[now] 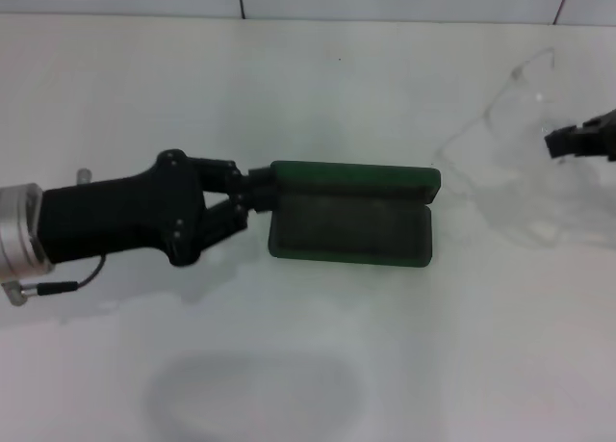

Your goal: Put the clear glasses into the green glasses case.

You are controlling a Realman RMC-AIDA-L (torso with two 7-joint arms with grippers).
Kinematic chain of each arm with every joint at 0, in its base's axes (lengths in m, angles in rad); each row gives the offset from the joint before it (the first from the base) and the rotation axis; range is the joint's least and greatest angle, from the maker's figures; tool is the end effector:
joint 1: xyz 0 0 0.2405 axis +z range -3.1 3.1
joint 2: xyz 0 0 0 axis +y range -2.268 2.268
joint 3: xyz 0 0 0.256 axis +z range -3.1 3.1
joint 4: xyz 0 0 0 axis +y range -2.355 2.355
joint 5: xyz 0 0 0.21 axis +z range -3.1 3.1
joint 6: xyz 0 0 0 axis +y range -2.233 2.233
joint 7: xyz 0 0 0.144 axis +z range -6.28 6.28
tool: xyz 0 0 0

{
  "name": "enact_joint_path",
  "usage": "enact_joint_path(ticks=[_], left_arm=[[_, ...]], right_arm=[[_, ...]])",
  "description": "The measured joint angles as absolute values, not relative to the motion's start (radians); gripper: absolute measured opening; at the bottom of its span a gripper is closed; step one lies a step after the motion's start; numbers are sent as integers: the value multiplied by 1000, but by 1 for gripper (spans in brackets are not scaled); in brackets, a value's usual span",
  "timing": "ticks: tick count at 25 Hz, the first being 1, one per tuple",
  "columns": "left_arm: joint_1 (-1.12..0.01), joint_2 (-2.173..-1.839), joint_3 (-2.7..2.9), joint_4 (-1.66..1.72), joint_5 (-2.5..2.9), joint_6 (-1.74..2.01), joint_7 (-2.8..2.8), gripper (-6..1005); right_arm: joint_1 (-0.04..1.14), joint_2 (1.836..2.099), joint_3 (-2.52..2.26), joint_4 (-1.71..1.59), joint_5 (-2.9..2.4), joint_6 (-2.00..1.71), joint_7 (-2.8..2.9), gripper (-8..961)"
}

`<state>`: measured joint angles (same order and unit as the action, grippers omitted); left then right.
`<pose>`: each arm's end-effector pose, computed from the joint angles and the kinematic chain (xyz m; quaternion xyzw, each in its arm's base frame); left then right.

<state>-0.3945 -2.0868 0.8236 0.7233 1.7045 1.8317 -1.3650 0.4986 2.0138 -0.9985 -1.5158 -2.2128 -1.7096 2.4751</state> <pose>-0.2402 0.2813 0.0156 -0.9118 -0.1625 -0.3735 0.0518 0.1767 0.3438 0.0935 -0.9136 0.3655 0.0463 0.1720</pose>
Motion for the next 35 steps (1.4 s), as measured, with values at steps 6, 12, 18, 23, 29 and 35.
enact_joint_path(ticks=[6,12,18,23,29,35], left_arm=[[-379,-2090,797,719,1673,1777,-1399,153],[-376,-2089,793,711,1620,1769,-1419,154],[-384,-2083,789,716,1550,1766,-1441,152],[-399,-2084,789,716,1521,1755,-1438,150],[-417,-2086,789,711,1507,1754,-1436,147],[-419,-2088,791,711,1485,1755,-1432,144]], right_arm=[[397,2013,-935,-1606,-2029,-1741,2325,50],[319,2016,-918,-1573,-1849,-1797,2049,50],[296,2014,-883,-1448,-1720,-1881,1788,50],[314,2012,-848,-1335,-1674,-1983,1637,50],[324,2015,-854,-1286,-1661,-2042,1552,50],[339,2018,-872,-1282,-1655,-2069,1535,50]])
